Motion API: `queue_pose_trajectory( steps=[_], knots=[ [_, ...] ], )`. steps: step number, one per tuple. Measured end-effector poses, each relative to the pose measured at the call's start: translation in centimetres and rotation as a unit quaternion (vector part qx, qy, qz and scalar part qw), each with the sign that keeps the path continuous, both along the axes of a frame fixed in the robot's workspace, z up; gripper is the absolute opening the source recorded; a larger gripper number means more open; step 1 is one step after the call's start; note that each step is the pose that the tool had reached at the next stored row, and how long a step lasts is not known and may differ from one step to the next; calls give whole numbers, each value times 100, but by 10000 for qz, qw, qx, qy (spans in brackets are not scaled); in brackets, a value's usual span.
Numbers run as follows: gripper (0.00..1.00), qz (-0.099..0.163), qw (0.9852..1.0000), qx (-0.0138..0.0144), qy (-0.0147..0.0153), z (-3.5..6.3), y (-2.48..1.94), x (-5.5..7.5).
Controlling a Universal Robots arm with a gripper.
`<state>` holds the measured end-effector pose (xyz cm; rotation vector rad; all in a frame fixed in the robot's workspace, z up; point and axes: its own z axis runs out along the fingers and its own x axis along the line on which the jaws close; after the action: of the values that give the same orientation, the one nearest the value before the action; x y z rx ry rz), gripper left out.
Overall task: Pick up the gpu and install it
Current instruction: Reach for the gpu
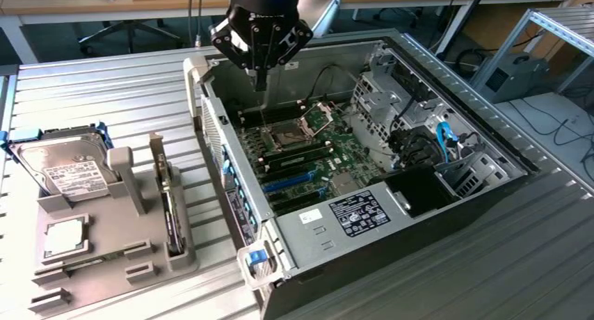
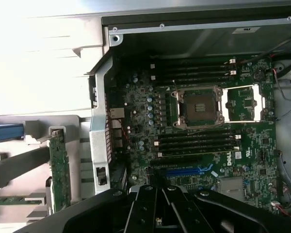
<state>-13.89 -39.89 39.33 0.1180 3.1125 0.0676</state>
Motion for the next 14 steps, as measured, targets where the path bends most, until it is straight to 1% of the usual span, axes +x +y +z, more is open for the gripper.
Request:
queue_pose_trajectory(
  steps=[14],
  knots=[
    [11,0,10000,0,0,0,0,-82]
  ],
)
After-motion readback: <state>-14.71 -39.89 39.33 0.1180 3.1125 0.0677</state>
